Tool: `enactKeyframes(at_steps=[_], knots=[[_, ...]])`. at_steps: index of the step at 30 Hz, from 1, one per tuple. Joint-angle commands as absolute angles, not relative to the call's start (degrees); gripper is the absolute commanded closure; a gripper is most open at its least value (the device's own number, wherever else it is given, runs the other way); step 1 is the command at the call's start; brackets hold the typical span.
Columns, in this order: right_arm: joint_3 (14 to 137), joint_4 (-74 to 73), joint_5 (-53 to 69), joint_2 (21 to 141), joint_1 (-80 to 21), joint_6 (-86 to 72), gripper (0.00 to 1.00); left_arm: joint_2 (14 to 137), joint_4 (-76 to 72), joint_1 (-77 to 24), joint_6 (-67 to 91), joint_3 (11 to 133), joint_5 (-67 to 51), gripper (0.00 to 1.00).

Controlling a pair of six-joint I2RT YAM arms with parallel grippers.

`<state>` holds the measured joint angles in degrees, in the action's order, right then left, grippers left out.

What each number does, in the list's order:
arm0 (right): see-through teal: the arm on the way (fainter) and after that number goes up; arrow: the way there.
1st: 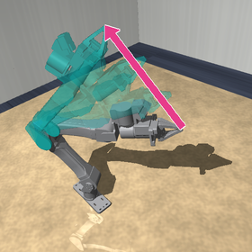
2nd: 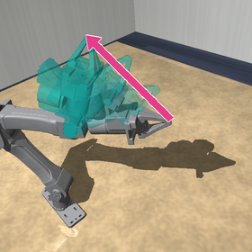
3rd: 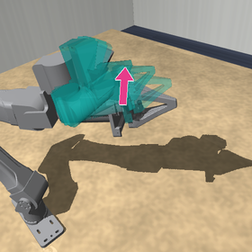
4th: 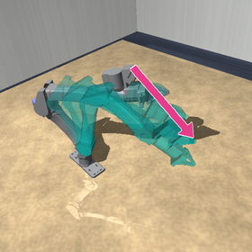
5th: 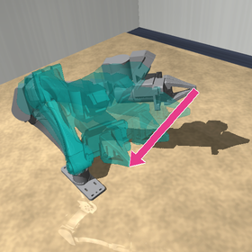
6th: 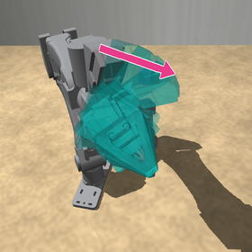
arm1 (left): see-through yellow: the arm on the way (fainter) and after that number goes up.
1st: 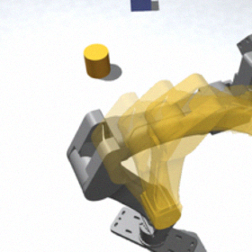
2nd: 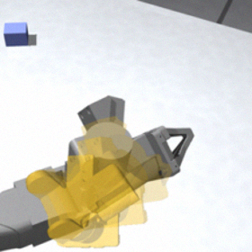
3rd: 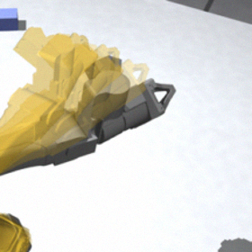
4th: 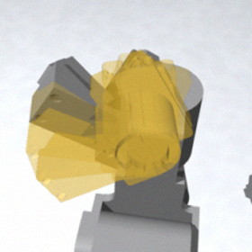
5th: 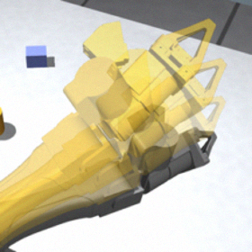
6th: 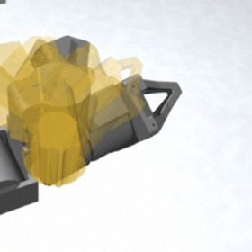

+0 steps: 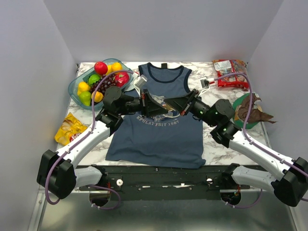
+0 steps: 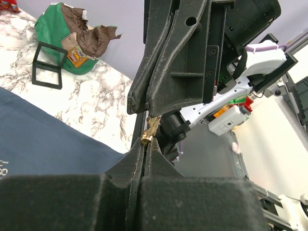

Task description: Pin the brooch onto the clothing

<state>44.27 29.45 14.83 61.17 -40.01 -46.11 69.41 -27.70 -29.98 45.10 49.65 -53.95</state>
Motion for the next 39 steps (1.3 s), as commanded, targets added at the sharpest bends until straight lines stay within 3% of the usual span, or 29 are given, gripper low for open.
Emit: enactKeyframes(at_steps=[1, 2, 3, 5, 6, 9, 16, 21, 27, 33, 39], knots=[[42.71, 25.06, 12.66, 60.03, -39.90, -44.74, 0.92, 68.82, -29.45, -30.23, 43.51, 49.66, -54.14, 1.00], [42.71, 24.27, 12.66, 59.42, -39.90, -44.30, 0.84, 68.91, -29.18, -30.23, 43.24, 49.75, -54.14, 1.00], [42.71, 23.47, 12.48, 59.07, -39.90, -43.86, 0.64, 69.08, -27.87, -30.23, 42.89, 49.92, -54.05, 1.00], [42.54, 20.93, 12.39, 58.19, -39.99, -42.37, 0.51, 69.34, -25.94, -30.23, 41.67, 50.80, -53.53, 1.00], [42.45, 20.22, 11.87, 57.05, -39.90, -42.19, 0.38, 69.52, -24.10, -30.23, 41.23, 51.06, -53.44, 1.00], [41.92, 17.59, 10.64, 54.59, -39.99, -40.61, 0.29, 69.70, -23.20, -30.15, 41.04, 51.50, -53.35, 1.00], [41.66, 13.63, 8.53, 50.02, -39.90, -38.41, 0.16, 70.14, -19.52, -30.15, 39.38, 52.47, -52.03, 1.00], [43.15, 8.01, 3.45, 49.13, -39.82, -34.72, 0.15, 70.14, -10.33, -30.15, 35.34, 54.05, -48.00, 1.00], [45.79, -4.82, -7.62, 49.65, -39.90, -32.61, 0.15, 70.93, 14.63, -30.85, 18.12, 62.22, -25.52, 1.00], [50.52, -17.47, -16.42, 53.61, -39.99, -31.64, 0.15, 73.73, 26.17, -38.39, 6.36, 66.97, 1.51, 1.00], [52.73, -24.26, -21.71, 59.06, -39.99, -33.83, 0.15, 79.71, 31.81, -39.81, 3.52, 70.31, 13.88, 1.00]])
